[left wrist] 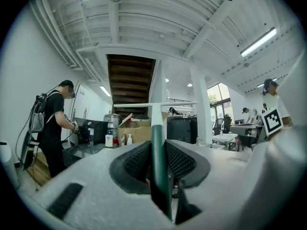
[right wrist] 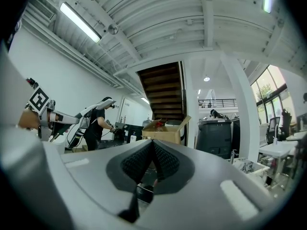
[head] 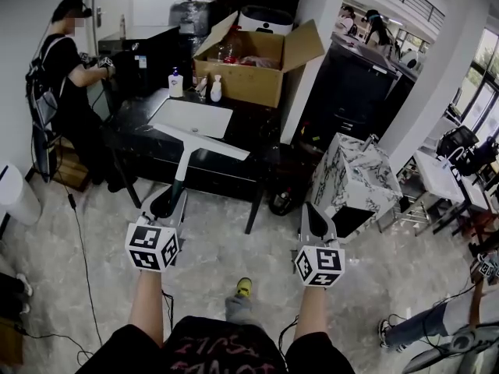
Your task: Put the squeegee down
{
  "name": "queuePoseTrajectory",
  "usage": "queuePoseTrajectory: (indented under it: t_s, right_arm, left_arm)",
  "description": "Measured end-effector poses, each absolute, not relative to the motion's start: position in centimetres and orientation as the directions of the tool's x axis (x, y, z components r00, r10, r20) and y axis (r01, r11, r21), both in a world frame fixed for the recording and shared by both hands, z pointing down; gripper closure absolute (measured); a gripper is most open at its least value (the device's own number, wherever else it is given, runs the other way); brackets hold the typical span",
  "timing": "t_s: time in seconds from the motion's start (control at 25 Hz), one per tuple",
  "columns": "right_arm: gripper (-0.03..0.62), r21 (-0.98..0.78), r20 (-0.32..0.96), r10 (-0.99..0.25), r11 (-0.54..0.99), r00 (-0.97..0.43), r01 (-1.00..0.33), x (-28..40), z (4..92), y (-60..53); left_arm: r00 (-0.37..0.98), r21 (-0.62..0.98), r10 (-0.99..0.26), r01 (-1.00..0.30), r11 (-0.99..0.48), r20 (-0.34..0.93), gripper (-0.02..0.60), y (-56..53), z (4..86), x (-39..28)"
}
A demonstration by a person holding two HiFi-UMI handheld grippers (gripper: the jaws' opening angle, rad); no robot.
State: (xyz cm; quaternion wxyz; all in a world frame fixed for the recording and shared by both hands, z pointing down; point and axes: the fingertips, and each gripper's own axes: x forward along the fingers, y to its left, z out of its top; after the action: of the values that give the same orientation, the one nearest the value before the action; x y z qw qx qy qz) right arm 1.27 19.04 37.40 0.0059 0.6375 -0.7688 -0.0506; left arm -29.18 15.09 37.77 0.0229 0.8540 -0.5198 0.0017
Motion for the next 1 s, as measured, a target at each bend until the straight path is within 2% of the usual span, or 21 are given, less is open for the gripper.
queuePoseTrajectory:
  t_s: [1.0]
  right_arm:
    - [0.582, 0.054, -0.027, -0.975, 0.219, -0.221, -0.974, 6.2, 40.3, 2.4]
  left_arm:
    - [0.439, 0.024, -0.894, -0.898, -0.439, 0.092, 0.480, -0.4, 40.4, -24.0]
